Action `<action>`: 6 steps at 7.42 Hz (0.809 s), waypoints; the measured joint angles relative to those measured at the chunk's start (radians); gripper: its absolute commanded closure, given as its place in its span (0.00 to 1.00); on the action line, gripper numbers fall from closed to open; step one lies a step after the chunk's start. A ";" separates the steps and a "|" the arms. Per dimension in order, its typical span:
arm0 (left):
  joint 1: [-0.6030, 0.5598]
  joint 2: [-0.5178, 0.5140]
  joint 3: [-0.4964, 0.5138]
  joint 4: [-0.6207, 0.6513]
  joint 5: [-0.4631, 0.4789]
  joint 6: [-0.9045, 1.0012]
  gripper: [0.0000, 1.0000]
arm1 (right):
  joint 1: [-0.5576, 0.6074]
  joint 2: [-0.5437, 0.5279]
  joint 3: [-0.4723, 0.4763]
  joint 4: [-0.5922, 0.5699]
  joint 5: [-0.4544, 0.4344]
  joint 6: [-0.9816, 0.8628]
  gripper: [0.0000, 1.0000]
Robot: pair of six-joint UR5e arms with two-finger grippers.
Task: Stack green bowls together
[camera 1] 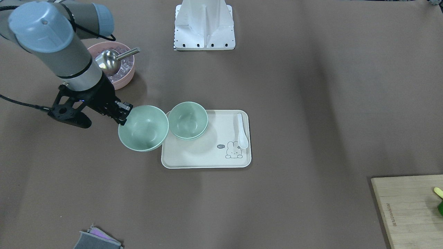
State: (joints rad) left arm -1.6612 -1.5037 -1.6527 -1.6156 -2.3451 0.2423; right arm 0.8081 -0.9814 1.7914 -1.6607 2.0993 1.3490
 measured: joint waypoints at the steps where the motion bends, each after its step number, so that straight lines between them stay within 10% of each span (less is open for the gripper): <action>1: 0.000 0.001 -0.004 0.000 0.001 0.000 0.02 | -0.046 0.008 -0.002 0.000 -0.029 0.039 1.00; 6: 0.000 0.003 -0.008 0.000 0.002 0.000 0.02 | -0.215 0.023 -0.010 0.010 -0.161 0.162 1.00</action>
State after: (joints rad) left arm -1.6613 -1.5005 -1.6604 -1.6153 -2.3428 0.2424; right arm 0.5932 -0.9584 1.7816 -1.6502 1.9386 1.5111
